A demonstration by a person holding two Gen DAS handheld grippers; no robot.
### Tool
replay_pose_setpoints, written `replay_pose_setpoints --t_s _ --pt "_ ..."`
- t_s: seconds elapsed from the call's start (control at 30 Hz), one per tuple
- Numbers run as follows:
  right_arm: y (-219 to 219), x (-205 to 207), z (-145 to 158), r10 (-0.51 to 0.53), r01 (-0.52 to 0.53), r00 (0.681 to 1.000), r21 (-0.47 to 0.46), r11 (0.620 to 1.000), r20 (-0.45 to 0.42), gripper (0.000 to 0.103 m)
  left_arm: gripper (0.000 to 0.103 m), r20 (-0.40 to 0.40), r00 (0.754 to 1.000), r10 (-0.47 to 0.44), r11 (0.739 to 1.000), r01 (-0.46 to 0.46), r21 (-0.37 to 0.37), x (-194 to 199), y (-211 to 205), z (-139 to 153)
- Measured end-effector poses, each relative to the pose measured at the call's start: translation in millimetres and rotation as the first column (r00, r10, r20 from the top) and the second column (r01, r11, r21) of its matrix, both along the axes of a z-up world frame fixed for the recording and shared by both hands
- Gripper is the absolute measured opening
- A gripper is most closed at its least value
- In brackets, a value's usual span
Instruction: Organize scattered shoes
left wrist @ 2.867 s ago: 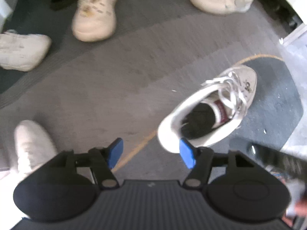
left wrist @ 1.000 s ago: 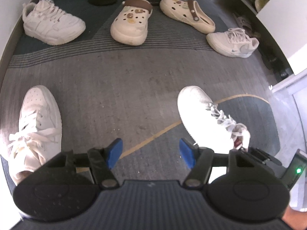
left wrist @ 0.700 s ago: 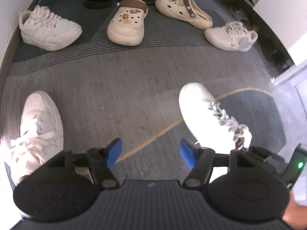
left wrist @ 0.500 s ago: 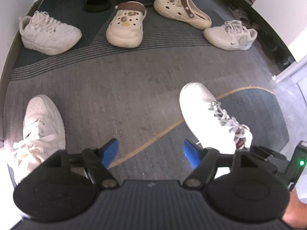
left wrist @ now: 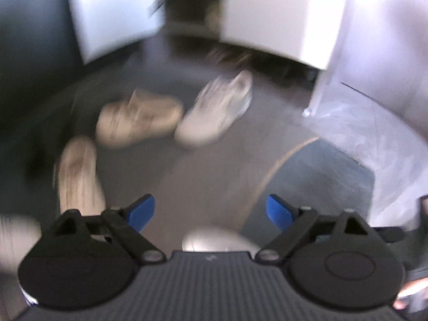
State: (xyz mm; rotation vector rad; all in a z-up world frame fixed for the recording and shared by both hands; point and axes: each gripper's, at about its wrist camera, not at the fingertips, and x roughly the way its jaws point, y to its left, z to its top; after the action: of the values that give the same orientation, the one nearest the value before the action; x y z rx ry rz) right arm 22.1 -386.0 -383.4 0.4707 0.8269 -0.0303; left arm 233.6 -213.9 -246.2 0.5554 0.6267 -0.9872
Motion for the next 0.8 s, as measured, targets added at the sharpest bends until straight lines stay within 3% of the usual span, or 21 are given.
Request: replay_pose_setpoints --t_s 0.1,0.47,0.8 --pt "-20 -3 4 -0.067 0.067 0.998 0.013 0.998 0.02 0.078 0.093 0.025 0.995 -0.096 0.995 0.096 0.015 17 -58 -14" --pt "-126 16 -16 -0.297 0.296 0.955 0.131 0.946 -0.013 0.078 0.089 0.042 0.964 -0.264 0.963 0.261 0.07 86 -247 -78" --pt "-184 28 -38 -0.386 0.385 0.922 0.196 0.902 -0.036 0.078 0.085 -0.041 0.975 -0.22 0.96 0.224 0.171 140 -360 -138"
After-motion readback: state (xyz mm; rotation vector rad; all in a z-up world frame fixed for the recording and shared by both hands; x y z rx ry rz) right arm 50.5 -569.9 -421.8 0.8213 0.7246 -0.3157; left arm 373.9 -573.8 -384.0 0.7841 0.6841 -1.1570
